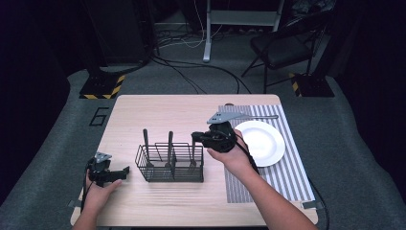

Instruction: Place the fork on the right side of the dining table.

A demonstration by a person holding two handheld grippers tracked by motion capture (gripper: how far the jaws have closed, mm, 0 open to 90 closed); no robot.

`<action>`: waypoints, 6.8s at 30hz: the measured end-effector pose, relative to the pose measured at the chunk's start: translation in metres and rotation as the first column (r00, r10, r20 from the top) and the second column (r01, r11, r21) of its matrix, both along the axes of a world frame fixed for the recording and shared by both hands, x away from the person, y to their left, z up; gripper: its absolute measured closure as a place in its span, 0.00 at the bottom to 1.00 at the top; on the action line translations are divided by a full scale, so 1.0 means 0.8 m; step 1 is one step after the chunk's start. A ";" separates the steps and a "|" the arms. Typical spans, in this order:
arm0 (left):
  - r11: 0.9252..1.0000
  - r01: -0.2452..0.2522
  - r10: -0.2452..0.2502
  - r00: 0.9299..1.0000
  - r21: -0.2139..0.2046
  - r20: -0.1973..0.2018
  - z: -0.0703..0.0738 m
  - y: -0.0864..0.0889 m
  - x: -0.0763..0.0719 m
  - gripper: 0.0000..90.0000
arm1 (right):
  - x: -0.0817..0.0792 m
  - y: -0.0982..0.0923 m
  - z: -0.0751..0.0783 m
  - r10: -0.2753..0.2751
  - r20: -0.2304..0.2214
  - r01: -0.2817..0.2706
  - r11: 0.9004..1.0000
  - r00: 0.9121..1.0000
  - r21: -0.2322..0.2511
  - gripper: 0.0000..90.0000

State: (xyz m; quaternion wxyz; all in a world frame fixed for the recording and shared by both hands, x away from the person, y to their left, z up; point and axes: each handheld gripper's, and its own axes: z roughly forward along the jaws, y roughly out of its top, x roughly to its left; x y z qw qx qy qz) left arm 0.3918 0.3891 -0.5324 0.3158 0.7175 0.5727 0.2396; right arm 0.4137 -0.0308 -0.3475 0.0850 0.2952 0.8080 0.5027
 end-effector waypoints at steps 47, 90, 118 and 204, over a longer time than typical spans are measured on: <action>1.000 0.000 0.000 1.000 0.000 0.000 0.000 0.000 0.000 0.00 | 0.004 -0.014 0.132 -0.061 0.095 0.059 0.998 0.994 0.021 0.97; 1.000 0.000 0.000 1.000 0.000 0.000 0.000 0.000 0.000 0.00 | 0.022 -0.113 0.094 -0.298 0.067 0.296 0.954 0.952 0.040 0.97; 1.000 0.003 -0.003 1.000 0.004 -0.002 0.000 0.000 0.000 0.00 | -0.015 -0.156 0.002 -0.397 0.027 0.397 0.918 0.917 0.010 0.97; 1.000 0.001 -0.001 1.000 0.005 -0.002 0.000 -0.001 -0.001 0.00 | -0.070 -0.311 -0.150 -0.564 -0.441 0.704 0.653 0.698 0.279 0.94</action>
